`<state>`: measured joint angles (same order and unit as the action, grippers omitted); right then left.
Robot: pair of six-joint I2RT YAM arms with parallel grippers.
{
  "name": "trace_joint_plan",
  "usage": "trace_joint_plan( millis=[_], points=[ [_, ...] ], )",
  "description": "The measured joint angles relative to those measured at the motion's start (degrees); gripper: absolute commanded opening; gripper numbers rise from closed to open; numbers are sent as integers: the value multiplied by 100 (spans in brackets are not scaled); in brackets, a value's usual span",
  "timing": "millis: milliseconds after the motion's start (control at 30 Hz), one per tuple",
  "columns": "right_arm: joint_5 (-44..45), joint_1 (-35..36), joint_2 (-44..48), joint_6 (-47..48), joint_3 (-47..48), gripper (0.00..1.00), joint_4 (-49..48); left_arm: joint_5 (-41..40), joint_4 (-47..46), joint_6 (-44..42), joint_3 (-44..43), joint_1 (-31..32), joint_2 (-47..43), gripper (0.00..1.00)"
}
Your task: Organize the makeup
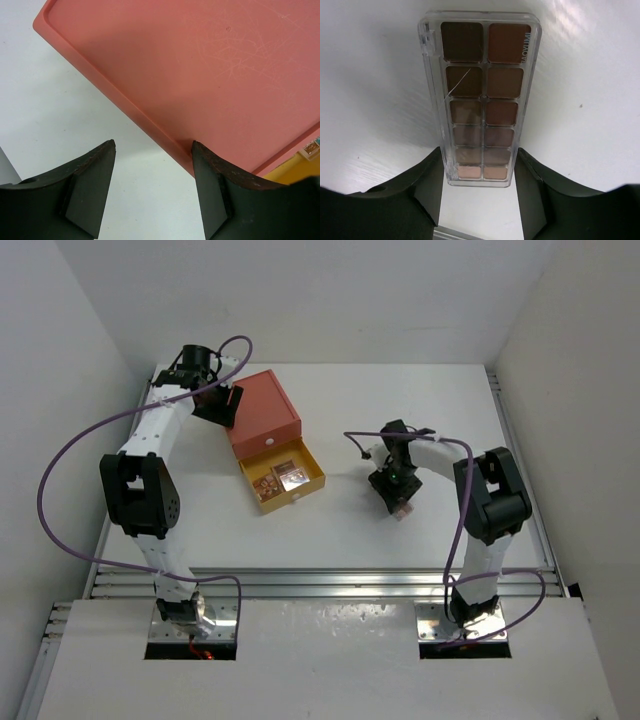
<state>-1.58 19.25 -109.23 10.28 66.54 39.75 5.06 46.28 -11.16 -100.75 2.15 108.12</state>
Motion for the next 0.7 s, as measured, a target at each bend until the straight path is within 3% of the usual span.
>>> trace_joint_plan(
  millis=[167, 433, 600, 700],
  points=[
    [-243, 199, 175, 815, 719, 0, 251, -4, 0, -20, 0, 0, 0, 68],
    [-1014, 1198, 625, 3080, 2002, 0, -149, -9, 0, -39, 0, -2, 0, 68],
    [-1222, 1746, -105, 4081, 3178, 0, -109, -11, -2, -42, 0, -31, 0, 68],
    [-1215, 1969, -518, 4485, 3340, 0, -457, -9, -2, -42, 0, -33, 0, 68]
  ],
)
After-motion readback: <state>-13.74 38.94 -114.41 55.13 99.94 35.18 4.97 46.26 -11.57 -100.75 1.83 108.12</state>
